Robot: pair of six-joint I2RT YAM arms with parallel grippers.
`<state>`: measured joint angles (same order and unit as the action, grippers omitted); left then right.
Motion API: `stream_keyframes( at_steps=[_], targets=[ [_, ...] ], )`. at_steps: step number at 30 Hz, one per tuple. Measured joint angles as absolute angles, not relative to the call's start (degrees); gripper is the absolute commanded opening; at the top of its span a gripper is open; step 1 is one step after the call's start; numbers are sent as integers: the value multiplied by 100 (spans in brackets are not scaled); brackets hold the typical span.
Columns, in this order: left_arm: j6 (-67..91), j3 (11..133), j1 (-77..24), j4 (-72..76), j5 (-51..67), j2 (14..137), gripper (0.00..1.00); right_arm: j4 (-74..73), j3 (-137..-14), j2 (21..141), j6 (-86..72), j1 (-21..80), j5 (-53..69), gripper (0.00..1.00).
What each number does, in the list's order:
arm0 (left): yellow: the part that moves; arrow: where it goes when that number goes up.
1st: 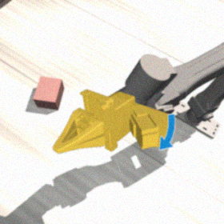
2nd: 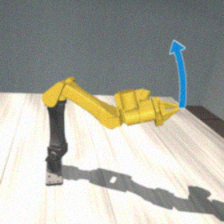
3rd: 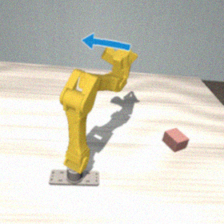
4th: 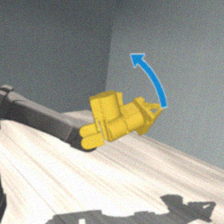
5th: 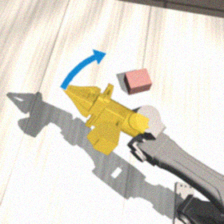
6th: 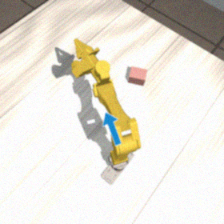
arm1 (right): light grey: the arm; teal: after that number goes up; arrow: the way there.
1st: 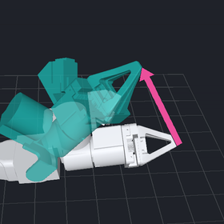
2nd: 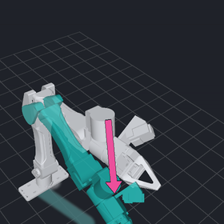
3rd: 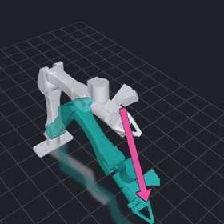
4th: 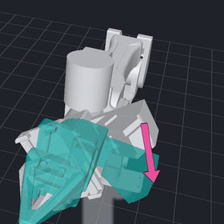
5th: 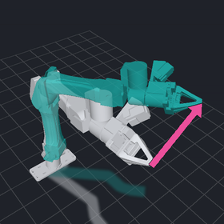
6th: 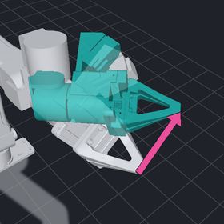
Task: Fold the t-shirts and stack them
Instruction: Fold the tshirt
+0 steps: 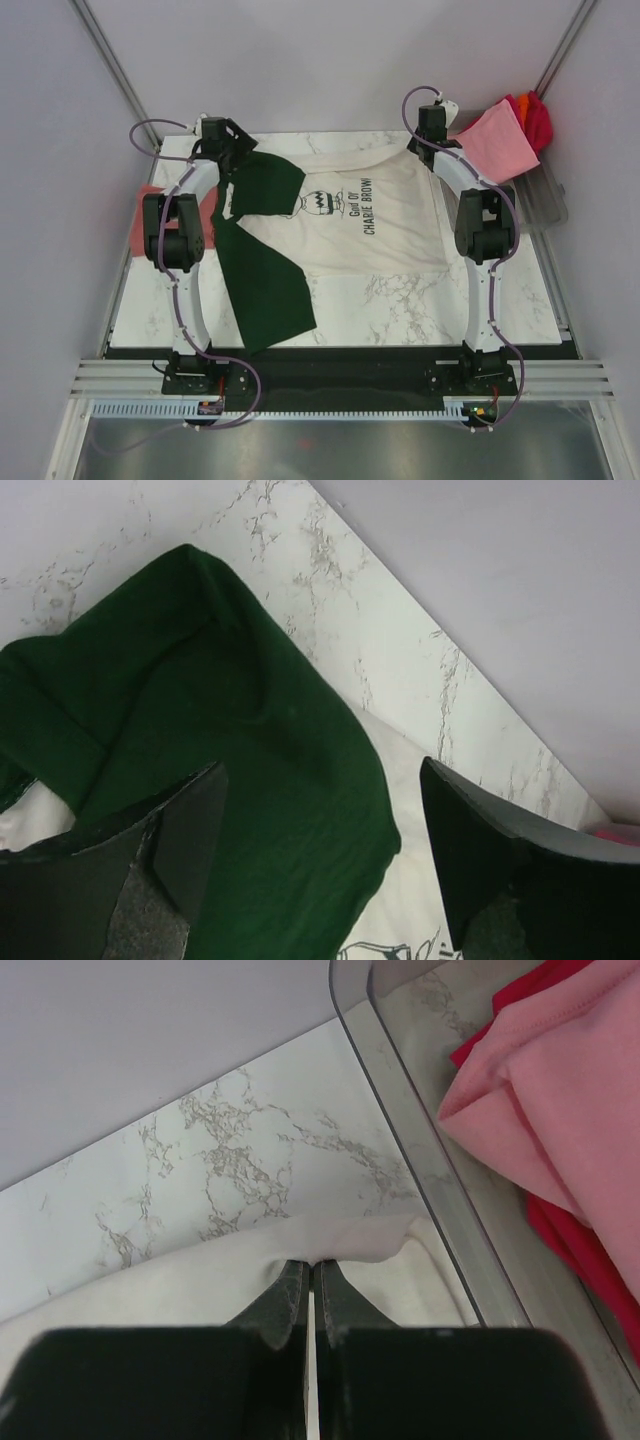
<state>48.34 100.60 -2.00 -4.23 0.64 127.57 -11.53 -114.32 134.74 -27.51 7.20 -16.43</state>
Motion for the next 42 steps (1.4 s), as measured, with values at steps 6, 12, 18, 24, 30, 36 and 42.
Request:
stream_keyframes(
  at_steps=[6,12,18,24,30,36,42],
  targets=[
    [4558,9824,-200,-1135,-1,12062,78,-972,-11192,13474,-2700,711,-1485,1],
    [4292,9555,-235,-1717,-191,11393,74,-801,-10877,13474,-2661,707,-1398,1],
    [4169,8991,-250,-2032,-174,11297,65,-561,-10632,13474,-2547,698,-1286,0],
    [3999,8460,-266,-2244,-145,11260,64,-399,-10527,13474,-2502,696,-1160,0],
    [3839,8112,-266,-2303,-309,11172,60,-342,-10501,13465,-2477,696,-1092,0],
    [3739,8103,-263,-2373,-580,11172,61,-342,-10499,13463,-2410,696,-1070,0],
    [3704,8103,-237,-2390,-792,11177,61,-342,-10499,13463,-2375,701,-1028,0]
  ],
)
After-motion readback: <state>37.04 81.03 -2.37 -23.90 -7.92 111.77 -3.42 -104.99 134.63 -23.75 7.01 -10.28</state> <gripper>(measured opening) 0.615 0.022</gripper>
